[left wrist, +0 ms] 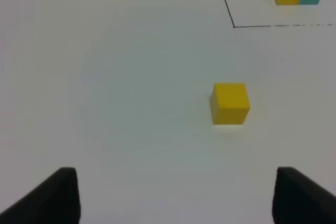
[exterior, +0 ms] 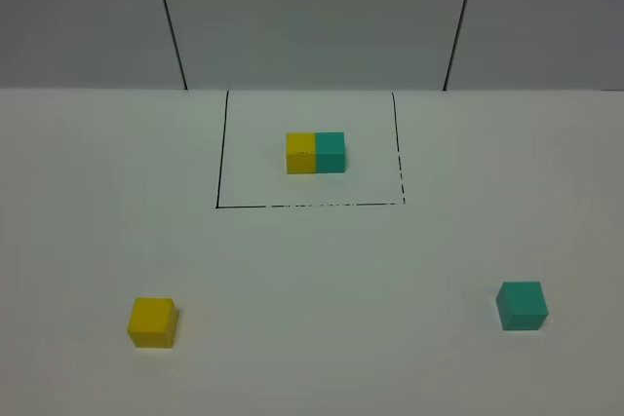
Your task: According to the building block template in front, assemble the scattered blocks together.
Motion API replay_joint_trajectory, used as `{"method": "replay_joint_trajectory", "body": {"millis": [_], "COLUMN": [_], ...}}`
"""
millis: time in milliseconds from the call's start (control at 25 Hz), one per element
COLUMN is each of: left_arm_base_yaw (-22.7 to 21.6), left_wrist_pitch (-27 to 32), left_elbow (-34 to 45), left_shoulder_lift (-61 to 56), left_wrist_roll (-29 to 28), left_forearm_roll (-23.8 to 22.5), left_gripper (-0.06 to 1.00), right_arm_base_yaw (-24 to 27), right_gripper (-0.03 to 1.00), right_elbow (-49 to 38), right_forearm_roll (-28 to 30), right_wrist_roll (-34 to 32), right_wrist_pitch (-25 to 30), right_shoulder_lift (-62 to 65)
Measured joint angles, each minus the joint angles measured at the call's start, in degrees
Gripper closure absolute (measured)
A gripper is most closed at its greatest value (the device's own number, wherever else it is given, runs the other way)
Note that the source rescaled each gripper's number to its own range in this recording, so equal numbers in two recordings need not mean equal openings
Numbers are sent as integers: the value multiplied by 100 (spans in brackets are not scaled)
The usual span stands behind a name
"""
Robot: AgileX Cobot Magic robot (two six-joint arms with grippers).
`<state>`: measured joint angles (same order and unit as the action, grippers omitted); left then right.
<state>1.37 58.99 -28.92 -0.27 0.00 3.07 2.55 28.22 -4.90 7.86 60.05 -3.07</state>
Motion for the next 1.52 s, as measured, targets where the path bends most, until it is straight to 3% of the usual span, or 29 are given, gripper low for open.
{"method": "replay_joint_trajectory", "body": {"millis": [1000, 1240, 1520], "left_arm_base_yaw": [0, 0, 0], "left_wrist_pitch": [0, -243, -293], "left_elbow": [-7, -296, -849], "left_shoulder_lift": [124, 1217, 3607], "left_wrist_roll": [0, -39, -315], "left_forearm_roll": [-87, -176, 16], "left_gripper": [29, 22, 14], "right_arm_base_yaw": [0, 0, 0], "right_gripper": [38, 38, 38], "right_elbow": [0, 0, 0], "right_forearm_roll": [0, -1, -1], "right_wrist_roll": [-5, -5, -5], "right_wrist_pitch": [0, 0, 0], "right_shoulder_lift": [0, 0, 0]}}
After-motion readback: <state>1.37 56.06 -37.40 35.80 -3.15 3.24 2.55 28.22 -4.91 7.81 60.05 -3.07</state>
